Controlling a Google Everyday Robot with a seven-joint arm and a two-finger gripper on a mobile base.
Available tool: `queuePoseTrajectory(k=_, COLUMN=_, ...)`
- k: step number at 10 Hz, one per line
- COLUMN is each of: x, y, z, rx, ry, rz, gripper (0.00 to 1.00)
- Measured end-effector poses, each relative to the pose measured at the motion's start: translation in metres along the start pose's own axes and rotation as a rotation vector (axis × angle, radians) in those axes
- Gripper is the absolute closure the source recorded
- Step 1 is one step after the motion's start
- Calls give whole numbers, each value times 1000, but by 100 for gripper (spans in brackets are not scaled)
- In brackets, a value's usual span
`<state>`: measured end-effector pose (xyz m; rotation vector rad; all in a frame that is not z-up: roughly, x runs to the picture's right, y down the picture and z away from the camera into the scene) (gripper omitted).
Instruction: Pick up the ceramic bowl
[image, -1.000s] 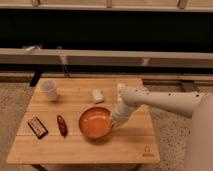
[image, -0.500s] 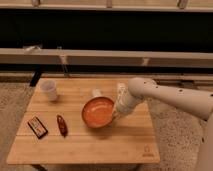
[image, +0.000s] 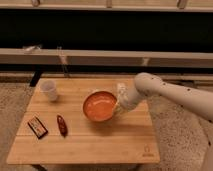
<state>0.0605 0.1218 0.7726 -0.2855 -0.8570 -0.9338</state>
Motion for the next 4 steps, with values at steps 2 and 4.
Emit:
queuePoseTrajectory(k=2, x=0, y=-3, z=-7, rx=46, ry=-22, rz=-20, gripper=100)
queuePoseTrajectory(k=4, x=-1, y=-4, z=-8, rx=52, ry=-30, rz=-24, gripper=100)
